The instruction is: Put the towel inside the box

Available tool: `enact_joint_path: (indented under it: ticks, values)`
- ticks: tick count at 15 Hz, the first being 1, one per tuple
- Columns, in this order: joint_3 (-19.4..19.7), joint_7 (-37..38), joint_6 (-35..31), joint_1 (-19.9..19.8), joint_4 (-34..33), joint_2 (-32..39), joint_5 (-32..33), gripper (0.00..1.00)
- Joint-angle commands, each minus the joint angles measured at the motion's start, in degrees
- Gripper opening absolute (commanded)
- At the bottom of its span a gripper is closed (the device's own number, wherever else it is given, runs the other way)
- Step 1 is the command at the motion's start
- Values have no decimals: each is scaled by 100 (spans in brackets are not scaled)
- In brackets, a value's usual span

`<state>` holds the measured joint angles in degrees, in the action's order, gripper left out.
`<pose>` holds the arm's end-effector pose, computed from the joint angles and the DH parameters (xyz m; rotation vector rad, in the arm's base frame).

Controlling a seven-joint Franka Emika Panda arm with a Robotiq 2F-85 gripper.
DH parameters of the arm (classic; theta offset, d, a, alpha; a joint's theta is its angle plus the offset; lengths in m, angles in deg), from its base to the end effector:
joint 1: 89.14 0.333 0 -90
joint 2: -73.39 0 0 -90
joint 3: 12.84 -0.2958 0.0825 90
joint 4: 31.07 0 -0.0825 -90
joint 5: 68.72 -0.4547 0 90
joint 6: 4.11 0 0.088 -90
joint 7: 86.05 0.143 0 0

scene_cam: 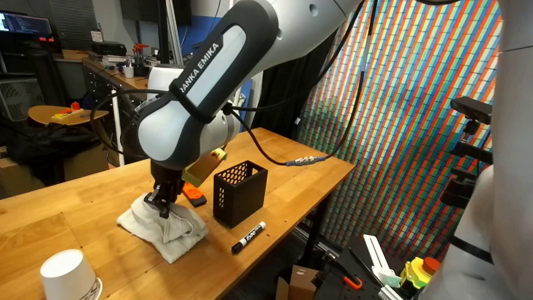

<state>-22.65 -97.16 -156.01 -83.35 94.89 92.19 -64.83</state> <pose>0.5851 0.1697 0.1348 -3.0103 -0.7871 -0.2022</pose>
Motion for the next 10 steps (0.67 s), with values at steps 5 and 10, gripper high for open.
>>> enact_joint_path:
  ticks: [5, 10]
  values:
    - [354, 503, 207, -114, 303, -1331, 44, 6]
    - [764, 899, 297, -284, 306, -1976, 555, 6]
